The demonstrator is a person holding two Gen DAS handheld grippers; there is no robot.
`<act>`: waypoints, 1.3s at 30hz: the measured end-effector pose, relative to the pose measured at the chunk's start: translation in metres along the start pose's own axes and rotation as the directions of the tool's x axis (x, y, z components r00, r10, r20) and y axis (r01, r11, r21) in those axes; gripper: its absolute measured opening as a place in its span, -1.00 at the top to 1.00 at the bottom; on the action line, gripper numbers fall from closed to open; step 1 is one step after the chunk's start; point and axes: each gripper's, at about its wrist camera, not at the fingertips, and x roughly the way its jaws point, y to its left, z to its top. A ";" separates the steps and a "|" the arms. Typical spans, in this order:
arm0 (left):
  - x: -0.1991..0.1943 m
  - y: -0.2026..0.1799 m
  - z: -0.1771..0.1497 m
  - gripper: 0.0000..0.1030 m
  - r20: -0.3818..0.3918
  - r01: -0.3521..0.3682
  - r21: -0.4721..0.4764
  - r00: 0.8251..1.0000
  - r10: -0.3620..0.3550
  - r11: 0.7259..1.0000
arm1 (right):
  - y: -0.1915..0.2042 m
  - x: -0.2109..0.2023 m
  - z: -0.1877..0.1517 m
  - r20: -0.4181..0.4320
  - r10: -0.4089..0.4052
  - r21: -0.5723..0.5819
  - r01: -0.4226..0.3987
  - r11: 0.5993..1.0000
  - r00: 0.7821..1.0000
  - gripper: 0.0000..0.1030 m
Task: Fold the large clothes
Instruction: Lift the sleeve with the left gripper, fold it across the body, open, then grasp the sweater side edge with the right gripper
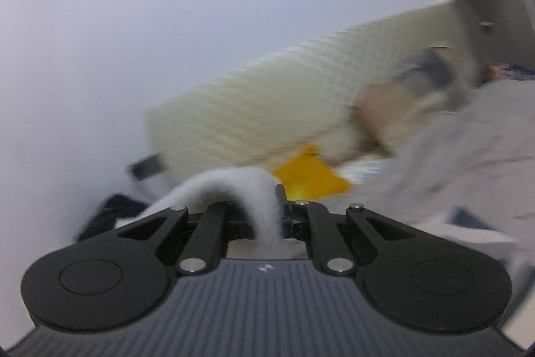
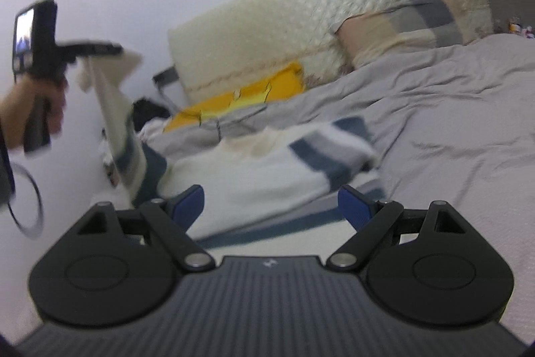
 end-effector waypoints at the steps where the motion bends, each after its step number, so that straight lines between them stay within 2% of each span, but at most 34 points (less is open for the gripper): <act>1: -0.005 -0.019 -0.005 0.81 -0.006 0.034 0.000 0.999 -0.034 0.999 | -0.005 -0.002 0.002 0.006 -0.006 0.022 0.006 1.000 1.000 -0.71; 5: -0.015 -0.103 -0.031 0.81 -0.054 0.174 -0.018 0.983 -0.174 0.985 | -0.027 -0.010 0.011 0.029 -0.038 0.099 0.035 0.995 0.999 -0.71; 9: -0.010 -0.170 -0.076 0.81 -0.132 0.284 -0.062 0.948 -0.290 0.957 | -0.043 -0.013 0.013 0.039 -0.064 0.145 0.058 0.988 0.997 -0.71; 12: -0.014 -0.213 -0.116 0.81 -0.207 0.336 -0.138 0.910 -0.359 0.932 | -0.051 -0.011 0.014 0.034 -0.071 0.169 0.064 0.983 0.997 -0.71; 14: -0.011 -0.230 -0.139 0.80 -0.247 0.364 -0.161 0.885 -0.394 0.917 | -0.055 -0.009 0.014 0.028 -0.076 0.180 0.070 0.981 0.997 -0.71; 15: -0.002 -0.236 -0.149 0.80 -0.281 0.388 -0.184 0.860 -0.427 0.903 | -0.057 -0.008 0.014 0.026 -0.075 0.188 0.069 0.980 0.997 -0.71; 16: 0.004 -0.238 -0.160 0.80 -0.304 0.393 -0.202 0.845 -0.439 0.897 | -0.058 -0.008 0.014 0.025 -0.072 0.192 0.066 0.979 0.997 -0.71; 18: 0.011 -0.239 -0.174 0.79 -0.331 0.395 -0.238 0.826 -0.457 0.887 | -0.060 -0.005 0.014 0.022 -0.077 0.190 0.072 0.979 0.997 -0.71; 21: 0.013 -0.234 -0.181 0.75 -0.330 0.393 -0.298 0.813 -0.480 0.870 | -0.063 -0.003 0.012 0.008 -0.081 0.194 0.078 0.978 0.997 -0.71; 22: 0.012 -0.231 -0.179 0.57 -0.337 0.392 -0.318 0.805 -0.489 0.863 | -0.064 -0.001 0.012 0.004 -0.084 0.194 0.081 0.978 0.996 -0.71; 23: 0.009 -0.228 -0.178 0.28 -0.343 0.401 -0.343 0.788 -0.511 0.849 | -0.064 0.001 0.012 -0.002 -0.083 0.192 0.081 0.978 0.997 -0.71; 24: 0.005 -0.225 -0.178 0.11 -0.342 0.417 -0.371 0.770 -0.539 0.830 | -0.065 0.001 0.012 -0.003 -0.076 0.190 0.075 0.979 0.997 -0.71; 25: 0.001 -0.218 -0.170 -0.08 -0.336 0.424 -0.384 0.763 -0.552 0.820 | -0.065 0.000 0.012 -0.002 -0.069 0.189 0.068 0.980 0.998 -0.71; 27: -0.024 -0.209 -0.166 -0.16 -0.312 0.423 -0.392 0.774 -0.551 0.817 | -0.063 0.000 0.011 0.001 -0.061 0.185 0.060 0.981 0.998 -0.71; 31: -0.068 -0.181 -0.156 -0.20 -0.297 0.381 -0.455 0.787 -0.541 0.805 | -0.058 -0.003 0.011 0.005 -0.054 0.160 0.053 0.986 0.999 -0.71; 37: -0.131 -0.133 -0.155 -0.28 -0.297 0.265 -0.483 0.847 -0.441 0.835 | -0.039 0.007 0.005 -0.030 -0.010 0.090 0.013 0.996 1.000 -0.71; 39: -0.143 -0.116 -0.160 -0.29 -0.306 0.212 -0.519 0.859 -0.411 0.828 | -0.028 0.017 0.001 -0.052 0.012 0.054 -0.009 0.998 0.999 -0.71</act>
